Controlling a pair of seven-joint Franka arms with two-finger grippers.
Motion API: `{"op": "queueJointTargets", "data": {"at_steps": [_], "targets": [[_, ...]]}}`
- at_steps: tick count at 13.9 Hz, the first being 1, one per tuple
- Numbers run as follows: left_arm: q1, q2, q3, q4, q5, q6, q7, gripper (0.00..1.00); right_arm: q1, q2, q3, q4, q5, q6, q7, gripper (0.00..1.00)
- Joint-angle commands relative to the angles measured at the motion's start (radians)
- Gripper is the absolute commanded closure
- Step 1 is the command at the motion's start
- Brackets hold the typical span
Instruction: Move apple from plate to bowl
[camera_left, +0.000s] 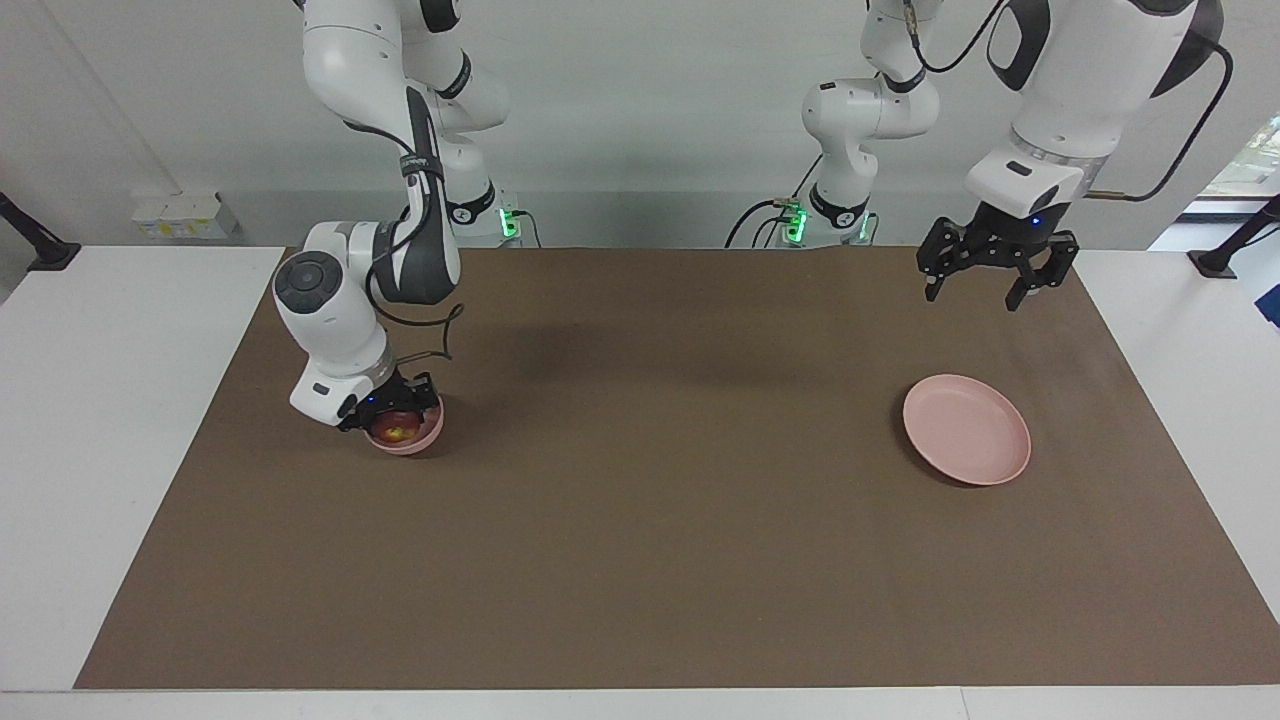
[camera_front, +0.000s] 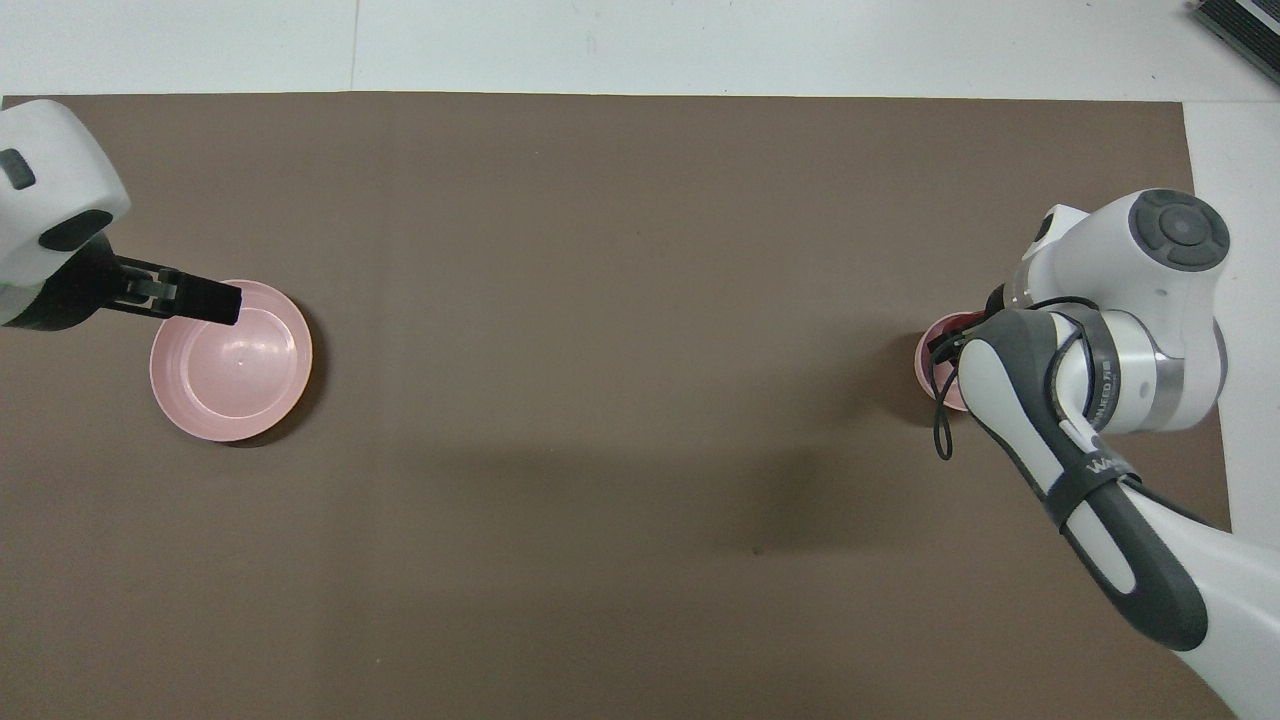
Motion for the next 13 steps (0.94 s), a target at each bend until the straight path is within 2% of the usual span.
{"op": "queueJointTargets", "data": {"at_steps": [1,3,4,5,9,13], "targets": [[-0.096,-0.026,0.095,0.034,-0.011,-0.1,-0.006,0.0,-0.005,-0.048,0.011,-0.052,-0.016,0.022,-0.01,0.9],[-0.107,-0.028,0.107,0.102,-0.011,-0.197,-0.001,0.0,-0.007,-0.038,0.01,-0.054,-0.014,0.024,-0.012,0.82],[-0.11,-0.023,0.109,0.105,-0.011,-0.207,-0.003,0.0,-0.011,-0.034,0.011,-0.057,-0.014,0.024,-0.015,0.72],[-0.111,-0.023,0.109,0.105,-0.011,-0.207,-0.005,0.0,-0.01,-0.034,0.011,-0.057,-0.014,0.024,-0.009,0.59],[-0.085,-0.008,0.111,0.107,-0.011,-0.208,-0.001,0.0,-0.01,-0.033,0.011,-0.084,-0.008,0.042,-0.006,0.34],[-0.076,-0.008,0.103,0.107,-0.011,-0.204,-0.003,0.0,-0.01,-0.031,0.011,-0.095,-0.008,0.081,-0.006,0.0]]}}
